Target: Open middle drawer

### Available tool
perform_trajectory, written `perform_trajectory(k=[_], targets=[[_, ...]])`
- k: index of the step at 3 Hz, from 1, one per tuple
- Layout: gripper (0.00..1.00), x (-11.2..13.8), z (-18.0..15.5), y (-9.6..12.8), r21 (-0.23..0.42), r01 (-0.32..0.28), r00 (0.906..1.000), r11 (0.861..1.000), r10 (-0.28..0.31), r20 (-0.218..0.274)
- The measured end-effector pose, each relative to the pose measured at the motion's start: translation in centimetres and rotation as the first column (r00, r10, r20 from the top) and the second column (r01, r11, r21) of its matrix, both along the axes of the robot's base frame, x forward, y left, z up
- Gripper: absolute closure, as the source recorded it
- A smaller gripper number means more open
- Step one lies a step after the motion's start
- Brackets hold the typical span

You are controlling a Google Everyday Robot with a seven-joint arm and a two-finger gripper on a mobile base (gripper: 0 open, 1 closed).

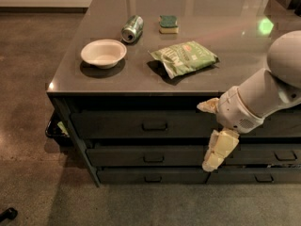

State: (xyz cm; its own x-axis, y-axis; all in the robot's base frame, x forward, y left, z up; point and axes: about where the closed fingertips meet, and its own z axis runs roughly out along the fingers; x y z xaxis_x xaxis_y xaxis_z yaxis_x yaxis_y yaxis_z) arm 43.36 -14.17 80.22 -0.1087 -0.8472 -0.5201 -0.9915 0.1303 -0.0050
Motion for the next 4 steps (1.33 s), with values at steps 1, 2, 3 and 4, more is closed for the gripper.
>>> perform_trajectory(k=[1, 2, 3, 4], targets=[[0.00, 0.0, 0.0, 0.0, 0.000, 0.000, 1.0000, 1.000, 0.000, 0.000], [0.00, -0.2, -3.9, -0.2, 0.067, 0.016, 0.9992, 0.998, -0.013, -0.038], [0.00, -0.8, -11.8, 0.1, 0.165, 0.044, 0.9954, 0.985, -0.029, -0.091], [0.00, -0.3, -18.4, 0.4, 0.200, 0.062, 0.9961, 0.978, -0.048, -0.074]])
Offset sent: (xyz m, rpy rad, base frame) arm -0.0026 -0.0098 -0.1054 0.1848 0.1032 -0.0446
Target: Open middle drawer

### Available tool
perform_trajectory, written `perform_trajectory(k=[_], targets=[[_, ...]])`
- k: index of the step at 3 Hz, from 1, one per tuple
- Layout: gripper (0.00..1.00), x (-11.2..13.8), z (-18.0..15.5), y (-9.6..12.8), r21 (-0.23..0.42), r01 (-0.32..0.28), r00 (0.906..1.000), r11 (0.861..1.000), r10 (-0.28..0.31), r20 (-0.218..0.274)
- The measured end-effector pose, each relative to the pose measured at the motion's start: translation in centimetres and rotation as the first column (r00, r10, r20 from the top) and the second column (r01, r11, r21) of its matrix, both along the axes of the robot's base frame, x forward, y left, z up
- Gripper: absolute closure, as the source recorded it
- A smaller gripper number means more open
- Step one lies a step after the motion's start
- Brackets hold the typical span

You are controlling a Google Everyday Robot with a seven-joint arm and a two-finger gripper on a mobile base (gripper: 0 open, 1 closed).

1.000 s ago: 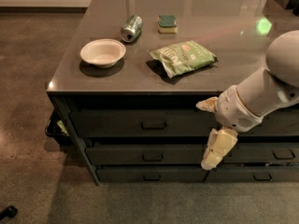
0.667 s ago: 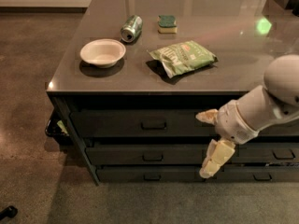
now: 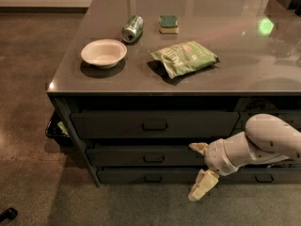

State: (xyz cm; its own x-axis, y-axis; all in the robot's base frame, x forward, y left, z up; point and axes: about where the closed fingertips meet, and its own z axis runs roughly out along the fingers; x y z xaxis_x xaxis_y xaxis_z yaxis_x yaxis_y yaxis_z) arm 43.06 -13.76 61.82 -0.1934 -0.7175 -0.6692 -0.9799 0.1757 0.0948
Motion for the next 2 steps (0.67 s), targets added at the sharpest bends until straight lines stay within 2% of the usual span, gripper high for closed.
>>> perform_trajectory(k=[1, 2], targets=[[0.00, 0.1, -1.1, 0.2, -0.002, -0.006, 0.9999, 1.000, 0.006, -0.009], [0.00, 1.0, -5.4, 1.2, -0.048, -0.031, 0.9994, 0.998, 0.032, 0.010]])
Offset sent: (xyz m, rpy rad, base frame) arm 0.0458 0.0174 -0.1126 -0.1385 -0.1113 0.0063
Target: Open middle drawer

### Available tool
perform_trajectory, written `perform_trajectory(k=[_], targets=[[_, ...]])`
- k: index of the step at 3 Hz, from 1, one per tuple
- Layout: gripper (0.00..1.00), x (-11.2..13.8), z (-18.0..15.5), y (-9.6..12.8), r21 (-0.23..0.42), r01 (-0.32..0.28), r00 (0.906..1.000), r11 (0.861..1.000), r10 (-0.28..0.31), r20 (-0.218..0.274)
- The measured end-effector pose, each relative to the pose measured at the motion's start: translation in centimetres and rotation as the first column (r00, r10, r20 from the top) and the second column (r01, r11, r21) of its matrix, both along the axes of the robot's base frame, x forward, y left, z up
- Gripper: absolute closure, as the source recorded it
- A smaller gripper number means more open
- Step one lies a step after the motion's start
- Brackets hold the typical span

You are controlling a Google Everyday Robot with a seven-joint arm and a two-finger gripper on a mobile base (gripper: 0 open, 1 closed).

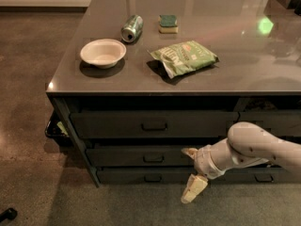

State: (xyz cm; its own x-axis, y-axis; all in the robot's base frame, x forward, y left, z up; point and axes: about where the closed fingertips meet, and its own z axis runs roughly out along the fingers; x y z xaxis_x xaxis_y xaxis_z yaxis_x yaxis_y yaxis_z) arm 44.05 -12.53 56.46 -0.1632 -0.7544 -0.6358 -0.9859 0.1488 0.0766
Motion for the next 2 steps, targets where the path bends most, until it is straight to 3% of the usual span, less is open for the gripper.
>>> perform_trajectory(k=[1, 2], targets=[[0.00, 2.22, -3.94, 0.77, -0.077, 0.001, 0.9972, 0.997, 0.004, 0.074], [0.00, 2.92, -3.84, 0.82, -0.078, 0.014, 0.9951, 0.997, -0.006, 0.099]])
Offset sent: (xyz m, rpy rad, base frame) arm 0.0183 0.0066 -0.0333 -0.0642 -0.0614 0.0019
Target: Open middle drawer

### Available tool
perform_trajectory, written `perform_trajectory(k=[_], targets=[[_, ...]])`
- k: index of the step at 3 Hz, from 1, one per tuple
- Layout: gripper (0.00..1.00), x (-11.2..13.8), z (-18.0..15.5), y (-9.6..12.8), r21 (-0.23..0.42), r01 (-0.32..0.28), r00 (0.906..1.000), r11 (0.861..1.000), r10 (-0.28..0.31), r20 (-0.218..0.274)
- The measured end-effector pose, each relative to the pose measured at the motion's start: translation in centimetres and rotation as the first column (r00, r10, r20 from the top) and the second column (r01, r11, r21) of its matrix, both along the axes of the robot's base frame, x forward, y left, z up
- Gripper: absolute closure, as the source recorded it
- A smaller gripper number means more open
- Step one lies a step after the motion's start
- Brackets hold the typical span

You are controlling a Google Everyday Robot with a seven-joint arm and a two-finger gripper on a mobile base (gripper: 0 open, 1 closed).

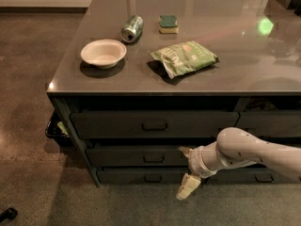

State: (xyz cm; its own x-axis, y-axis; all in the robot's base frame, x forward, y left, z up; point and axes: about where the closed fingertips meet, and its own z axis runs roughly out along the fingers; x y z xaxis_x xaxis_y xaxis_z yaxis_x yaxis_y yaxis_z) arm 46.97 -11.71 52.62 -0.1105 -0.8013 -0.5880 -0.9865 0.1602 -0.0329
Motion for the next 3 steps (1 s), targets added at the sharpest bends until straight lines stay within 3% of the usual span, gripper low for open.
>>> perform_trajectory(k=[1, 2, 3], targets=[[0.00, 0.0, 0.0, 0.0, 0.000, 0.000, 1.0000, 1.000, 0.000, 0.000], [0.00, 2.0, -1.5, -0.5, -0.020, 0.052, 0.9984, 0.998, -0.051, 0.026], [0.00, 4.0, -2.6, -1.2, -0.046, 0.127, 0.9885, 0.991, -0.123, 0.088]])
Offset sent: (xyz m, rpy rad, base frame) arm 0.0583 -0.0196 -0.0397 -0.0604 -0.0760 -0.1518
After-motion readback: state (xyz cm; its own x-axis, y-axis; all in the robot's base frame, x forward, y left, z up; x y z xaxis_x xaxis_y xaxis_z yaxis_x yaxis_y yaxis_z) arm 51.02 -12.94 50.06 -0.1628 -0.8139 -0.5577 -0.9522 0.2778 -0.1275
